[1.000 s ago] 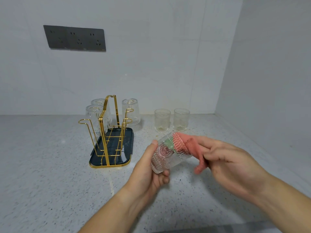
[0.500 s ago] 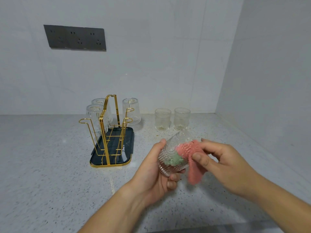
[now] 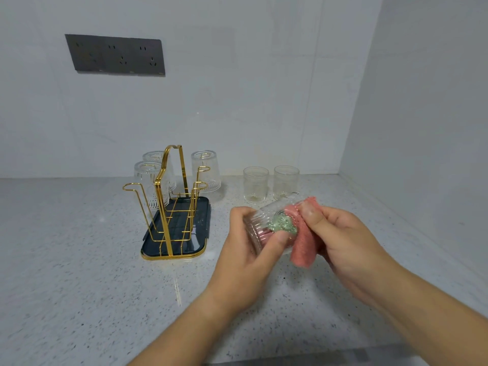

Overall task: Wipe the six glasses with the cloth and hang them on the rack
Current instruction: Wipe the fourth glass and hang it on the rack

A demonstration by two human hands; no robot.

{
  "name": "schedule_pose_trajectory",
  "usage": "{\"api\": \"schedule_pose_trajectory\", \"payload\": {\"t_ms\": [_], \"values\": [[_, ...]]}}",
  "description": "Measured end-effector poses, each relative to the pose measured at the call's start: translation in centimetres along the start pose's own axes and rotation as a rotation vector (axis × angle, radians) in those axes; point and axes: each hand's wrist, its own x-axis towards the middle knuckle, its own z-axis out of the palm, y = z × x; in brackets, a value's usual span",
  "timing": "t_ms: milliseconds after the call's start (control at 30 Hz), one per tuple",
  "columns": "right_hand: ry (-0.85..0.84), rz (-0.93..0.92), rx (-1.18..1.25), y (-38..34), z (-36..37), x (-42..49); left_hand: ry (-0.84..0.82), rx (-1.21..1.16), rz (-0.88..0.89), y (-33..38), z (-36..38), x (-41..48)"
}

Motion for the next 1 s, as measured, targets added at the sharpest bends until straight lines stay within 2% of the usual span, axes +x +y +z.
{"api": "schedule_pose_trajectory", "payload": {"t_ms": [67, 167, 233, 300, 367, 433, 533, 633, 700, 767, 867, 933, 1000], "values": [[-0.036, -0.004, -0.002, -0.1, 0.1, 0.1, 0.033, -0.069, -0.088, 0.4, 0.3, 0.0], [-0.08, -0.055, -0.085, 0.0, 0.3, -0.2, 0.084, -0.295, -0.45, 1.0, 0.5, 0.6], [-0.099, -0.075, -0.162, 0.1, 0.3, -0.5, 0.014, -0.492, -0.692, 1.1, 0.1, 1.1], [-0.106, -0.1, -0.236, 0.9, -0.1, -0.9, -0.055, -0.638, -0.844, 1.2, -0.3, 1.1], [-0.107, -0.114, -0.244, 1.5, -0.5, -1.1, -0.1, -0.658, -0.847, 0.9, -0.2, 1.0], [-0.09, -0.103, -0.218, 1.9, -0.7, -1.3, -0.092, -0.549, -0.741, 0.6, 0.1, 0.5], [-0.032, -0.056, -0.165, 1.9, -0.6, -1.2, -0.05, -0.23, -0.457, 0.1, 0.2, -0.1], [-0.014, 0.051, -0.01, 1.5, -1.1, -0.3, -0.192, 0.111, -0.113, -0.8, -0.6, -0.6], [-0.004, 0.105, 0.059, 0.7, -1.2, 0.1, -0.241, 0.295, 0.025, -1.5, -1.2, -0.5], [0.015, 0.087, 0.061, 0.2, -1.2, 0.3, -0.238, 0.086, -0.048, -1.0, -1.1, -0.1], [0.046, -0.05, -0.047, -0.1, -0.8, -0.3, -0.239, -0.335, -0.394, 0.1, -0.4, 0.8], [0.046, -0.147, -0.133, -0.3, -0.4, -0.9, -0.328, -0.454, -0.582, 0.8, -0.4, 1.0], [0.006, -0.184, -0.164, -0.3, -0.4, -1.4, -0.348, -0.507, -0.648, 1.2, -0.5, 0.9]]}}
